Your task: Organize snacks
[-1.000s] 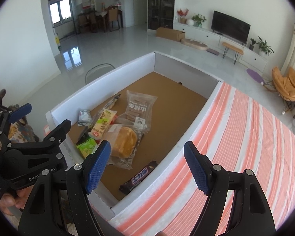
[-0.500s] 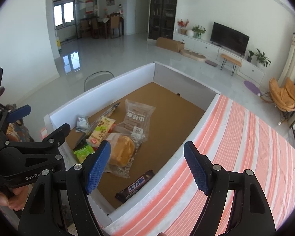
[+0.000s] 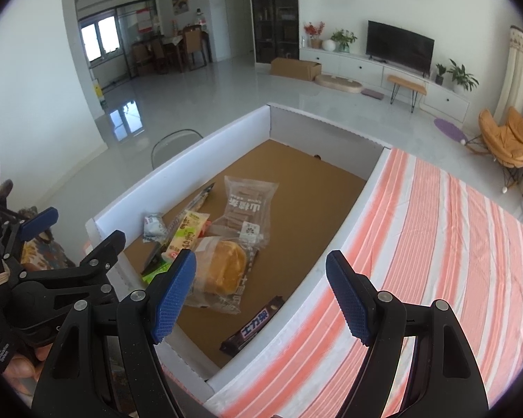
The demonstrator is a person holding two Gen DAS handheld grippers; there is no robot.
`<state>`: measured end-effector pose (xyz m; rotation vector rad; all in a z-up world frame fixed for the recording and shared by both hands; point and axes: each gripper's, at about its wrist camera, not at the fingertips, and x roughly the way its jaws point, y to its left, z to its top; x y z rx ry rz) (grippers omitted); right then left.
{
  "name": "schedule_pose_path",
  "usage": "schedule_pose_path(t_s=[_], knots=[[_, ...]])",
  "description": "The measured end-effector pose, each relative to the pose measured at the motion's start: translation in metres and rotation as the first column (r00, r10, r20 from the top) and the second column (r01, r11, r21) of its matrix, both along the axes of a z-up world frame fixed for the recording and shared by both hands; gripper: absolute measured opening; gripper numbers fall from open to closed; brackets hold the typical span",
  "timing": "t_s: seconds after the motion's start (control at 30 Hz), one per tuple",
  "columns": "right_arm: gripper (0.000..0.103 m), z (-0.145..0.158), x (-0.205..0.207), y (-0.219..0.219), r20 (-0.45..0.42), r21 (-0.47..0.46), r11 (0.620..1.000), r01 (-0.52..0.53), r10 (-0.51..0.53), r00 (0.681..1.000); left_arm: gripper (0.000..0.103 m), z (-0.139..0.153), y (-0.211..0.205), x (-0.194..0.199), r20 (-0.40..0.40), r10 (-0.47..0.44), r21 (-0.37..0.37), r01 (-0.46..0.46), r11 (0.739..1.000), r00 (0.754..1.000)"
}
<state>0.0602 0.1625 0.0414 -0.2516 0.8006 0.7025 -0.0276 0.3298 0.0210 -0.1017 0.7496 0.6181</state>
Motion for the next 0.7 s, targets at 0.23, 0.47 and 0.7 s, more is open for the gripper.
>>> schedule_pose_path(t_s=[0.23, 0.47, 0.7], knots=[[0.08, -0.001, -0.003, 0.005, 0.006, -0.018, 1.0, -0.008, 0.009, 1.0, 0.103, 0.0, -0.001, 0.0, 0.0, -0.002, -0.002, 0.002, 1.0, 1.0], [0.08, -0.001, -0.006, 0.009, 0.011, -0.027, 1.0, -0.015, 0.015, 1.0, 0.103, 0.0, 0.0, 0.0, 0.0, -0.002, -0.003, 0.002, 1.0, 1.0], [0.08, -0.002, -0.006, 0.011, 0.003, -0.039, 0.999, -0.015, 0.016, 1.0, 0.103, 0.0, 0.0, 0.0, 0.001, -0.002, -0.002, 0.002, 1.0, 1.0]])
